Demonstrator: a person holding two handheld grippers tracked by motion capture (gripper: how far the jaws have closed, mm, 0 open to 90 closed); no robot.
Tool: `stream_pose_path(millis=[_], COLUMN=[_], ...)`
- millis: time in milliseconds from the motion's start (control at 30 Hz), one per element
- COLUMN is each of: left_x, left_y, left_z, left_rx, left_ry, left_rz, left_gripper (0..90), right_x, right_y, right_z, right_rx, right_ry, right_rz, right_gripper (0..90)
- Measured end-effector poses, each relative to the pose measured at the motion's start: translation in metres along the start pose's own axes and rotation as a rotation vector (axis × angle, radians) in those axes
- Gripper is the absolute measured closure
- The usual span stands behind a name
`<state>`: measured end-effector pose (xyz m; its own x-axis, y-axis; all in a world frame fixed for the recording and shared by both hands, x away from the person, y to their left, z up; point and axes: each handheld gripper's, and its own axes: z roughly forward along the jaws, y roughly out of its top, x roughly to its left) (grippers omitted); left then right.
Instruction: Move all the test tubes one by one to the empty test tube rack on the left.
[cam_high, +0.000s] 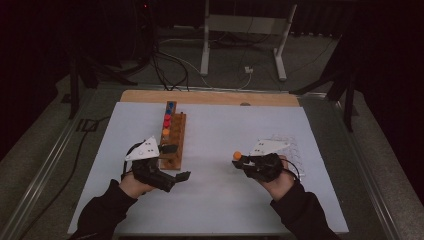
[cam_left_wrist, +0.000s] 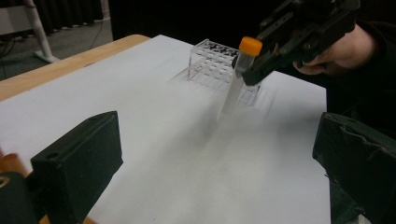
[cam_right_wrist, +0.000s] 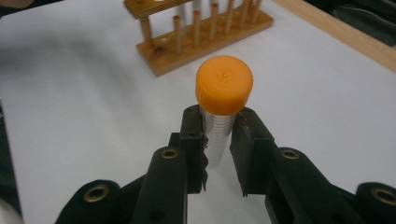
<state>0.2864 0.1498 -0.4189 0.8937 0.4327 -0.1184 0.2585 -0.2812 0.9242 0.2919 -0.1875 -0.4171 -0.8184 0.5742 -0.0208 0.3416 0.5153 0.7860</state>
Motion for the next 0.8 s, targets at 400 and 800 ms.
stream_pose_path(millis=[400, 800], left_x=[-0.009, -0.019], left_y=[0.011, 0.022], left_z=[0.03, 0.066], left_rx=[0.006, 0.0], left_ry=[-0.072, -0.129], left_rz=[0.026, 0.065], left_gripper=[8.2, 41.9], right_x=[0.018, 0.024], right_y=[0.005, 0.006], right_z=[0.008, 0.012], right_rx=[0.003, 0.009], right_ry=[0.057, 0.08], right_rz=[-0.043, -0.055], right_gripper=[75.2, 75.2])
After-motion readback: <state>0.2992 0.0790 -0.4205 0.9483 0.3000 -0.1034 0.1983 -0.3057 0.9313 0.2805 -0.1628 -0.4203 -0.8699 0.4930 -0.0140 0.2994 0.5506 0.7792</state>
